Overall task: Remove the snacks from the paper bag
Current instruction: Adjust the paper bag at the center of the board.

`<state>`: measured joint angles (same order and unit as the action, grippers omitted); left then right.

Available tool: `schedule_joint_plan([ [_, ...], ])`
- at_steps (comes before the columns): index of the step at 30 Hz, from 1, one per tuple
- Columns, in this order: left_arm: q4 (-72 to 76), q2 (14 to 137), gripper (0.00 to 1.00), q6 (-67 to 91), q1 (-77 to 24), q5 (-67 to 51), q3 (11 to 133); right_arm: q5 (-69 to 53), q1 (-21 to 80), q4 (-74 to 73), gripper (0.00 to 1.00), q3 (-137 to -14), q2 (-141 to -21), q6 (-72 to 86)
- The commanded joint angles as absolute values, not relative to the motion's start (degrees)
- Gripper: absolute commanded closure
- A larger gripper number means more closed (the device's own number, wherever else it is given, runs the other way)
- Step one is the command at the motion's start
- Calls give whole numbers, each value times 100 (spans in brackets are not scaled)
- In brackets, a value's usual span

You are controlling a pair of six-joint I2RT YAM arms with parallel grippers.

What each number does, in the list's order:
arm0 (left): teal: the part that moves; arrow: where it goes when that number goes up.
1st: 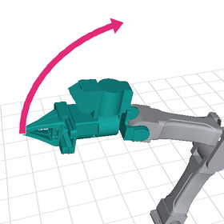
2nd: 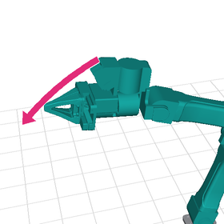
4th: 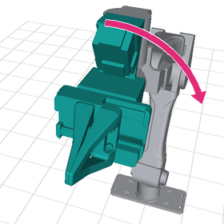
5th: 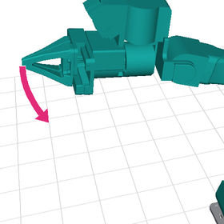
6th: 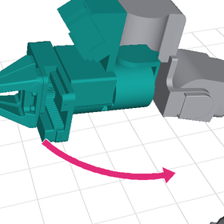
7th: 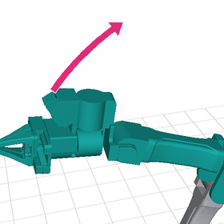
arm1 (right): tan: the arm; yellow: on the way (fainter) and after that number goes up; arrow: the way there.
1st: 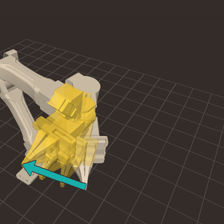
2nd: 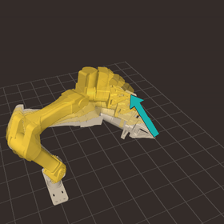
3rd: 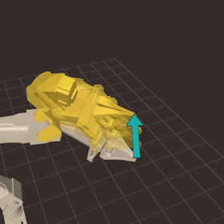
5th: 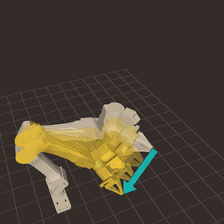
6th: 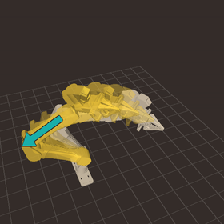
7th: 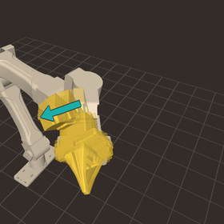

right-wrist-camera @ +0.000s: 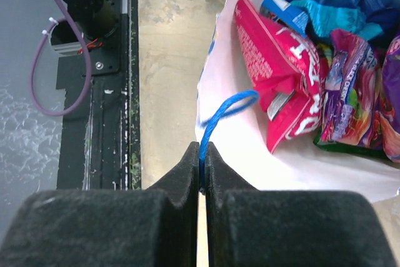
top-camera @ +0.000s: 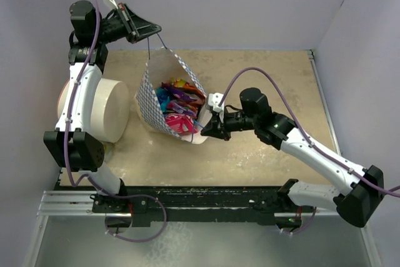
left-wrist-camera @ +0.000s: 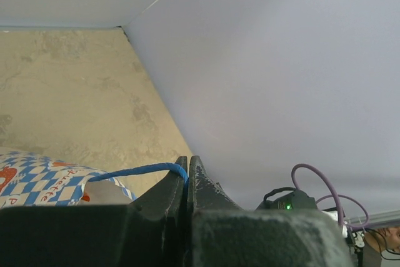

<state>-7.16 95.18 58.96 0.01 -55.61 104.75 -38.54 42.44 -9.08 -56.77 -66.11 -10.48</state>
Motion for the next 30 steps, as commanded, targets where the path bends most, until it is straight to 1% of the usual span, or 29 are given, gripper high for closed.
schedule_joint_plan([
  [1, 628, 8797, 100, 6215, 44, -5713, 10372, -3907, 4297, -889, 97, -5715, -6332, -1095],
  [3, 863, 8557, 100, 6376, 35, -5778, 9858, -3822, 4297, -1046, 94, -5399, -6102, -1077],
  [5, 990, 8321, 100, 6476, 35, -5780, 9389, -3691, 4292, -1272, 88, -5219, -5800, -1053],
  [7, 1019, 8125, 100, 6500, 35, -5765, 9065, -3486, 4298, -1560, 78, -5159, -5538, -1034],
  [9, 999, 7987, 100, 6505, 35, -5738, 8860, -3205, 4293, -1821, 66, -5220, -5301, -996],
  [13, 954, 7928, 100, 6568, 35, -5704, 8807, -2629, 4298, -2284, 46, -5775, -5018, -973],
  [16, 914, 7937, 100, 6614, 35, -5680, 8838, -2065, 4295, -2281, 33, -6315, -5036, -755],
  [18, 861, 7923, 100, 6594, 35, -5634, 8844, -1699, 4297, -1988, 28, -6480, -5133, -599],
  [20, 744, 7916, 100, 6553, 35, -5550, 8821, -1588, 4295, -1576, 25, -6541, -5260, -537],
  [23, 578, 7835, 100, 6613, 35, -5294, 8656, -1469, 4292, -768, 24, -6553, -5519, -180],
  [26, 349, 7758, 100, 6777, 35, -5164, 8453, -1317, 4294, -643, 28, -7007, -6077, 214],
  [30, -839, 7794, 100, 6274, -24, -5284, 8767, -1505, 4499, -111, 34, -6978, -6582, 57],
])
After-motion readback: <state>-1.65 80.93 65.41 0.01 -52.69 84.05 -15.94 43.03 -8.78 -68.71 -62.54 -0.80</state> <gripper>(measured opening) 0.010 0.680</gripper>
